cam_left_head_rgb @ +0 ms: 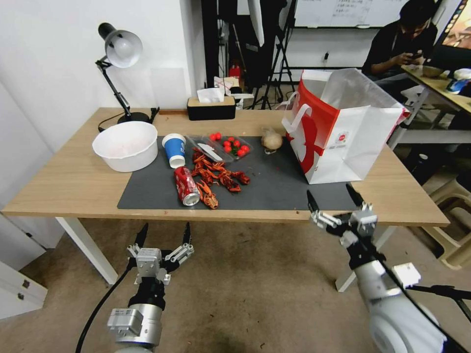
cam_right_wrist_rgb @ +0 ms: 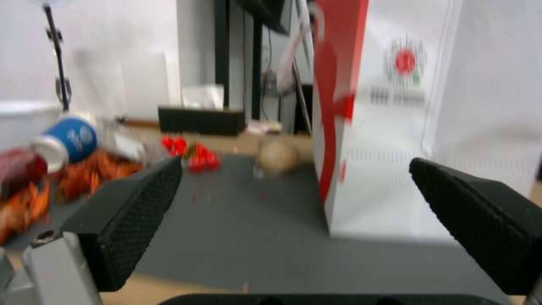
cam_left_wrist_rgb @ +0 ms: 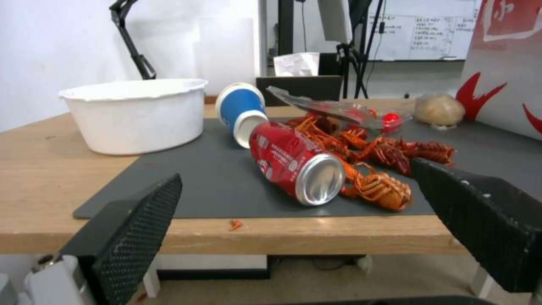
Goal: Pick up the trash from the table and place it into the takeout bag.
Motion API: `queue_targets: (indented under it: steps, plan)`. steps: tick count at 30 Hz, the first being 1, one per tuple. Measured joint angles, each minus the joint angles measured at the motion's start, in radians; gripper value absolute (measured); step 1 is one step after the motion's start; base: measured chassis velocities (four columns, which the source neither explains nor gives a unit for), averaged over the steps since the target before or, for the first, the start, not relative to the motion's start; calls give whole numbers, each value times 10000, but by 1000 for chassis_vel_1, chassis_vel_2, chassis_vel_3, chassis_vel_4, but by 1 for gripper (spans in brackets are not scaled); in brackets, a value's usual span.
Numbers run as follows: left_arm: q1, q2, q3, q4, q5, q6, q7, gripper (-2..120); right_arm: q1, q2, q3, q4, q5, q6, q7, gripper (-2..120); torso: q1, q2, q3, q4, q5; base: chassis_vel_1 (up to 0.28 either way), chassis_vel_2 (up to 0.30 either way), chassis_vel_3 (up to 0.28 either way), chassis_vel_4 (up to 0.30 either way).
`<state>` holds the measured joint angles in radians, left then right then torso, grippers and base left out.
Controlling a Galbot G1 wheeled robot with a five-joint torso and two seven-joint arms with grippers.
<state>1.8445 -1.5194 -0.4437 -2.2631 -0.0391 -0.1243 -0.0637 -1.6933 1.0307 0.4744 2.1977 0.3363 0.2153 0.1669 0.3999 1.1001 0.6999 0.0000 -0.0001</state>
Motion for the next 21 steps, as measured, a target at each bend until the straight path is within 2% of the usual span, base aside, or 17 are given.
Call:
queue_targets:
  steps: [8,21]
  plan:
    - [-18,-63,0,19,0,0,5,100,-756,282,-186,-330,-153,424,-66,100,-1,0,0,-1,0,0,0,0,0]
    - [-75,-116,33,164,-3,8,31,100,-922,465,-270,-639,-131,617,-145,100,0,-2,0,0,1,0,0,0,0]
